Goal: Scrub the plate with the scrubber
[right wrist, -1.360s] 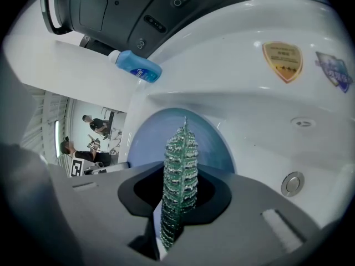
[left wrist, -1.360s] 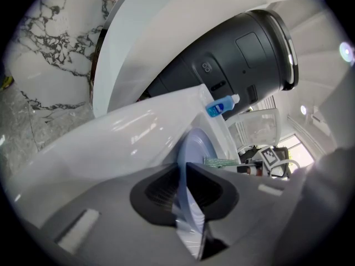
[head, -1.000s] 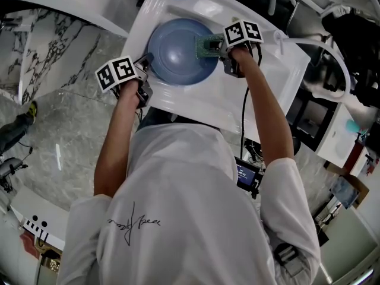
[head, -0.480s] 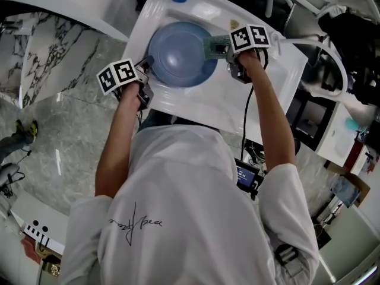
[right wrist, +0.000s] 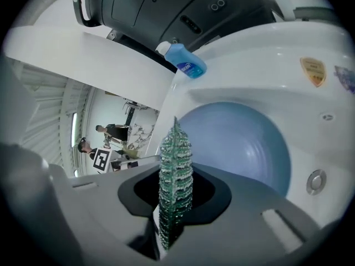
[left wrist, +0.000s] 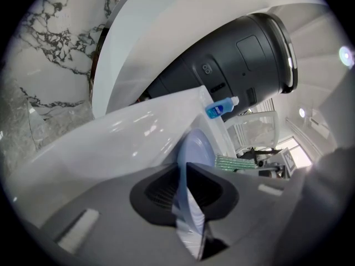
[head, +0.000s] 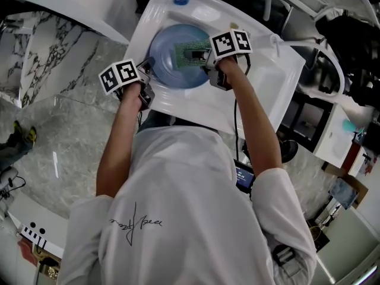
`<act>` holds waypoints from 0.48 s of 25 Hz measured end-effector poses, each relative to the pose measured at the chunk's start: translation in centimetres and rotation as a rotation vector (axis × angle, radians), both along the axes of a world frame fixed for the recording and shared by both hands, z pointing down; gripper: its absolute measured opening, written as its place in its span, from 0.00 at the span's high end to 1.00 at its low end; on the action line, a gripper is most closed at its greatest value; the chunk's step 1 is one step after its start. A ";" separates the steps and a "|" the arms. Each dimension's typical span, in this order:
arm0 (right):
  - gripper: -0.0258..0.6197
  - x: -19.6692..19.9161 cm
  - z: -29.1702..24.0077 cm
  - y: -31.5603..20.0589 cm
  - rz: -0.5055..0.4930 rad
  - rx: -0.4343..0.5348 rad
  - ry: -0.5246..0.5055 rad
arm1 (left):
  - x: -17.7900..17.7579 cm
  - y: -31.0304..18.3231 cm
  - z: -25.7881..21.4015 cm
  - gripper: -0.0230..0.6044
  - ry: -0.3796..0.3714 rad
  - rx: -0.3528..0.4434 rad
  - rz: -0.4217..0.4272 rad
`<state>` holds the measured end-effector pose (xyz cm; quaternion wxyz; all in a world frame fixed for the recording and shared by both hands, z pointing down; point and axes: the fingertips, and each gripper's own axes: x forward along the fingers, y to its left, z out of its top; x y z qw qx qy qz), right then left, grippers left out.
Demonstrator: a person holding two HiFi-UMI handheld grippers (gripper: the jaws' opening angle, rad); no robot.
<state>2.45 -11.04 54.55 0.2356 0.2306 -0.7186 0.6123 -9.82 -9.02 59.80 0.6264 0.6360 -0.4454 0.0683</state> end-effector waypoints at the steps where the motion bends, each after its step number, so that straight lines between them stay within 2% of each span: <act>1: 0.87 -0.7 0.1 0.3 -0.001 -0.006 -0.013 | 0.0 0.0 0.0 0.80 0.000 0.000 0.000; 8: 0.87 -4.7 1.0 1.9 -0.027 -0.046 -0.050 | 0.0 0.0 0.0 0.80 0.011 0.002 -0.004; 12: 0.87 -5.3 2.4 2.9 -0.062 -0.071 -0.021 | 0.0 -0.1 0.0 0.80 0.014 0.000 -0.002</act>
